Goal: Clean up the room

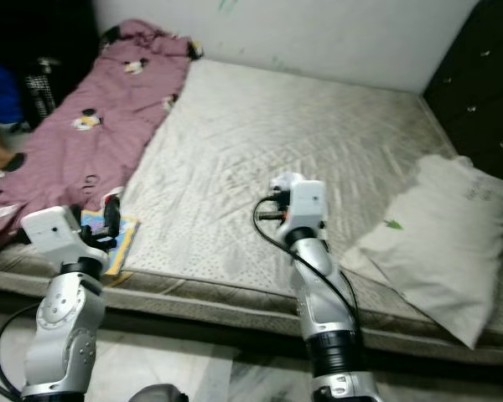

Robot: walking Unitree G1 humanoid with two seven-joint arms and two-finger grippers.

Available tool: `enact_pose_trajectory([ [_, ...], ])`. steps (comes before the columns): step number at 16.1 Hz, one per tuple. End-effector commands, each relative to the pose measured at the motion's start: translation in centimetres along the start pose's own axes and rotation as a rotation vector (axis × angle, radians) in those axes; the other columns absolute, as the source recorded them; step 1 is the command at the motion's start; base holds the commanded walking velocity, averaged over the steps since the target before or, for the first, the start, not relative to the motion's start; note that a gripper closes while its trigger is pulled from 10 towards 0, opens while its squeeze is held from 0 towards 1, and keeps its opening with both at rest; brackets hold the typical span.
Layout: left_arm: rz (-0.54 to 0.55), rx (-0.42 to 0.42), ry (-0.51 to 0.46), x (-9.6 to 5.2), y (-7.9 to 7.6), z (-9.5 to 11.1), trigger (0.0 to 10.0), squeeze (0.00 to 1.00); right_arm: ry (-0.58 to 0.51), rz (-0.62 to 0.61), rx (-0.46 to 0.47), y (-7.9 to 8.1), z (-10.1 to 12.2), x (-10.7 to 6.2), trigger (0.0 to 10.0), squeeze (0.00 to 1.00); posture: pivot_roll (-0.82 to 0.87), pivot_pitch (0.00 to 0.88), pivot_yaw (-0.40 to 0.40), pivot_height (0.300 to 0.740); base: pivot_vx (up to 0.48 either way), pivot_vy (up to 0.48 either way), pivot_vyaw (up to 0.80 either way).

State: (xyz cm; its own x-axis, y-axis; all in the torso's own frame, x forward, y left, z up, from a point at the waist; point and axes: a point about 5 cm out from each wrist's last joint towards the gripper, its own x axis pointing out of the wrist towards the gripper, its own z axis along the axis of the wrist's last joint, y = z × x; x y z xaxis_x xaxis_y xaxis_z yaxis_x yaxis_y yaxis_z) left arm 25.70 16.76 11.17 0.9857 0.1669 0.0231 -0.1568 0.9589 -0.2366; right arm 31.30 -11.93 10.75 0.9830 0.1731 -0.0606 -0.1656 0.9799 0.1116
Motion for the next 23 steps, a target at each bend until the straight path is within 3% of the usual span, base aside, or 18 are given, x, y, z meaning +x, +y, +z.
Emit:
enact_pose_trajectory([
  [1, -0.033, -0.001, -0.005, 0.0, -0.78, 0.1, 10.0, 0.0, -0.005, -0.024, -0.008, -0.92, 0.42, -0.05, 10.0, 0.0, 0.09, 0.0, -0.049, 0.74, 0.0, 0.0, 0.0],
  [9, -0.058, -0.004, -0.012, -0.17, -0.82, 0.23, 10.0, 0.0, 0.001, -0.023, -0.008, -0.85, 0.3, -0.12, 10.0, 0.0, 0.09, 0.0, -0.048, 0.74, 0.0, 0.0, -0.13],
  [23, -0.049, -0.006, 0.009, 0.02, -0.96, -0.19, 10.0, 0.0, -0.014, -0.034, -0.013, -0.98, 0.46, 0.03, 10.0, 0.0, 0.1, 0.0, -0.051, 0.74, 0.367, 0.0, -0.04],
])
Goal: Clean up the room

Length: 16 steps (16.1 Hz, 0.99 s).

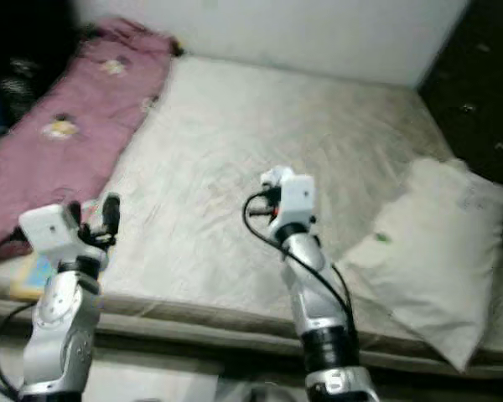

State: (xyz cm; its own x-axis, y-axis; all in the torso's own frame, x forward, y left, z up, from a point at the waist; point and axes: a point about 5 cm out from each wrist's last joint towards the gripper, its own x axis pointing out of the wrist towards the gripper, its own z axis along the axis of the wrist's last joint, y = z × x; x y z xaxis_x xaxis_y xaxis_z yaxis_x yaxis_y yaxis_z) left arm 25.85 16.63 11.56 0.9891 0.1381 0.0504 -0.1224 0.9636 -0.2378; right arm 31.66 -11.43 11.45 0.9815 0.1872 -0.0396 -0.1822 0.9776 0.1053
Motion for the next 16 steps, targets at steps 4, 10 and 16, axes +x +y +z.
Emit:
enact_pose_trajectory([
  [4, -0.011, -0.002, 0.041, -0.03, -0.74, -0.75, 10.0, 0.0, 0.015, -0.054, -0.001, -1.51, -0.42, -0.38, 10.0, 0.0, 0.1, 0.0, -0.049, 0.74, 0.0, 0.0, 0.0],
  [10, -0.008, -0.022, 0.042, -0.03, -0.73, -0.81, 10.0, 0.0, 0.024, -0.054, -0.004, -1.55, -0.55, -0.33, 10.0, 0.0, 0.1, 0.0, -0.052, 0.74, 0.0, 0.08, -0.74],
  [16, -0.006, -0.026, 0.046, 0.08, -0.81, -0.83, 10.0, 0.0, 0.019, -0.047, -0.012, -1.53, -0.36, -0.16, 10.0, 0.0, 0.1, 0.0, -0.056, 0.74, 0.0, 0.48, -0.4],
])
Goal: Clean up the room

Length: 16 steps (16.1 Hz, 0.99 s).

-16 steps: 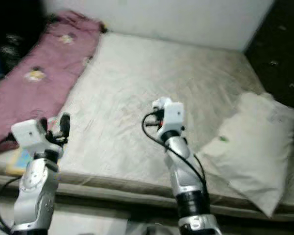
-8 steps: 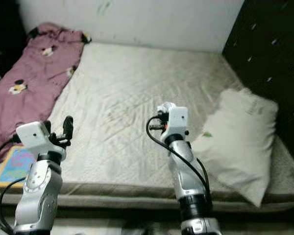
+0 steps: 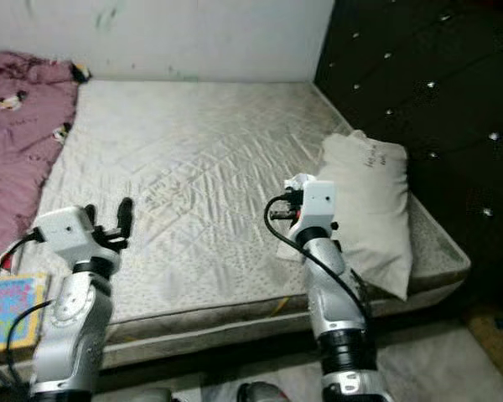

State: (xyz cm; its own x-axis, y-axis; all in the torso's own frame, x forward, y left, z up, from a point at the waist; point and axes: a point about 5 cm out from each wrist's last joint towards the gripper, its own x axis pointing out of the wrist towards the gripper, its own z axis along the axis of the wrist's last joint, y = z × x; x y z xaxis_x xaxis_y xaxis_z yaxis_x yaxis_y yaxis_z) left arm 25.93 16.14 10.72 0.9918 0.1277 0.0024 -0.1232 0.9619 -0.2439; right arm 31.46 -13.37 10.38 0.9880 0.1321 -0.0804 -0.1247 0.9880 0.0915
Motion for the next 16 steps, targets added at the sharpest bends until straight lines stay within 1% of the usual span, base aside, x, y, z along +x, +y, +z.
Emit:
enact_pose_trajectory([
  [1, 0.001, -0.018, 0.011, 0.1, -0.5, 0.0, 10.0, 0.0, -0.018, 0.015, -0.003, 0.5, 0.6, 0.3, 10.0, 0.0, 0.1, 0.0, -0.056, 0.74, 0.0, 0.48, 0.0],
  [3, 0.005, -0.019, -0.001, 0.1, -0.4, 0.0, 10.0, 0.0, -0.018, 0.024, -0.005, 0.6, 0.5, 0.3, 10.0, 0.0, 0.1, 0.0, -0.056, 0.74, 0.0, 0.48, 0.0],
  [4, 0.009, -0.016, -0.008, 0.1, -0.4, 0.1, 10.0, 0.0, -0.019, 0.034, -0.024, 0.8, 0.5, 0.3, 10.0, 0.0, 0.1, 0.0, -0.056, 0.74, 0.0, 0.48, 0.0],
  [6, 0.021, -0.006, -0.028, 0.0, -0.3, 0.3, 10.0, 0.0, 0.003, 0.048, -0.037, 1.0, 0.2, 0.3, 10.0, 0.0, 0.1, 0.0, -0.056, 0.74, 0.0, 0.0, 0.0],
  [8, 0.009, -0.012, -0.043, 0.0, -0.3, 0.5, 10.0, 0.0, 0.018, 0.056, -0.039, 1.1, -0.1, 0.3, 10.0, 0.0, 0.1, 0.0, -0.056, 0.74, 0.0, 0.0, 0.0],
  [10, -0.012, 0.019, -0.045, -0.1, -0.6, 0.6, 10.0, 0.0, 0.047, 0.068, -0.042, 1.2, -0.4, 0.3, 10.0, 0.0, 0.1, 0.0, -0.057, 0.74, 0.0, 0.0, 0.0],
  [12, -0.004, -0.034, -0.033, -0.1, -0.5, 0.3, 10.0, 0.0, 0.035, 0.079, -0.043, 1.3, -0.4, 0.2, 10.0, 0.0, 0.1, 0.0, -0.056, 0.74, 0.0, 0.0, 0.0],
  [14, 0.005, -0.035, -0.026, 0.1, -0.4, 0.3, 10.0, 0.0, 0.032, 0.077, -0.039, 1.3, -0.4, 0.2, 10.0, 0.0, 0.1, 0.0, -0.054, 0.74, 0.0, 0.0, 0.0],
  [15, 0.0, -0.043, -0.029, 0.2, -0.4, 0.3, 10.0, 0.0, 0.023, 0.085, -0.052, 1.4, -0.3, 0.3, 10.0, 0.0, 0.1, 0.0, -0.054, 0.74, 0.0, 0.0, 0.6],
  [16, -0.016, -0.046, -0.034, 0.2, -0.5, 0.4, 10.0, 0.0, 0.019, 0.096, -0.06, 1.6, -0.2, 0.3, 10.0, 0.0, 0.1, 0.0, -0.052, 0.74, 0.0, 0.461, 0.8],
])
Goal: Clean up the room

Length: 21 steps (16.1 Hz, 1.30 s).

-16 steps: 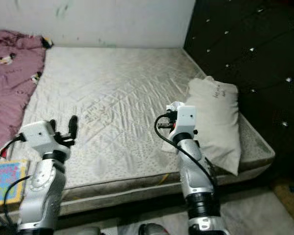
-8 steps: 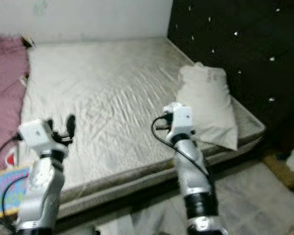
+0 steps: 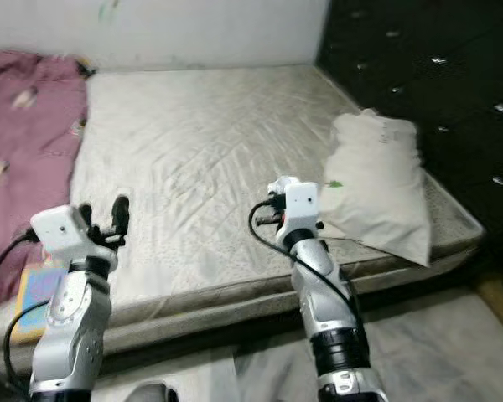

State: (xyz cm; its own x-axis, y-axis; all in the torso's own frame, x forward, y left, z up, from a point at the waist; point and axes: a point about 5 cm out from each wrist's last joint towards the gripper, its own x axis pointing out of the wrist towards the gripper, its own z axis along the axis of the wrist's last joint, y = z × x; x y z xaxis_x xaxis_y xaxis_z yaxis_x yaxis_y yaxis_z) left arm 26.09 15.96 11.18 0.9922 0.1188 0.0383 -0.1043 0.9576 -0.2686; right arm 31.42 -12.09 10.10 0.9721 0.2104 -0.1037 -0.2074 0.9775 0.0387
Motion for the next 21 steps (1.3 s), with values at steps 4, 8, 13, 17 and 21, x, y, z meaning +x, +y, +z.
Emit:
enact_pose_trajectory([
  [4, 0.002, -0.018, -0.001, 0.15, -0.23, -0.01, 10.0, 0.0, -0.01, 0.021, 0.003, 0.41, 0.29, 0.26, 10.0, 0.0, 0.1, 0.0, -0.052, 0.74, 0.0, 0.48, 0.4],
  [8, -0.001, -0.02, -0.004, 0.26, -0.26, 0.02, 10.0, 0.0, -0.004, 0.032, 0.0, 0.51, 0.24, 0.38, 10.0, 0.0, 0.1, 0.0, -0.053, 0.74, 0.0, 0.48, 0.0],
  [13, 0.001, -0.016, -0.009, 0.39, -0.28, 0.02, 10.0, 0.0, -0.009, 0.05, -0.011, 0.71, 0.28, 0.51, 10.0, 0.0, 0.1, 0.0, -0.057, 0.74, 0.0, 0.48, 0.0],
  [17, 0.004, -0.011, -0.012, 0.5, -0.24, 0.07, 10.0, 0.0, -0.017, 0.072, -0.01, 0.92, 0.41, 0.63, 10.0, 0.0, 0.1, 0.0, -0.054, 0.74, 0.0, 0.48, 0.0],
  [21, 0.011, -0.01, -0.017, 0.6, -0.2, 0.14, 10.0, 0.0, -0.027, 0.102, -0.015, 1.25, 0.55, 0.66, 10.0, 0.0, 0.1, 0.0, -0.055, 0.74, 0.0, 0.48, 0.4],
])
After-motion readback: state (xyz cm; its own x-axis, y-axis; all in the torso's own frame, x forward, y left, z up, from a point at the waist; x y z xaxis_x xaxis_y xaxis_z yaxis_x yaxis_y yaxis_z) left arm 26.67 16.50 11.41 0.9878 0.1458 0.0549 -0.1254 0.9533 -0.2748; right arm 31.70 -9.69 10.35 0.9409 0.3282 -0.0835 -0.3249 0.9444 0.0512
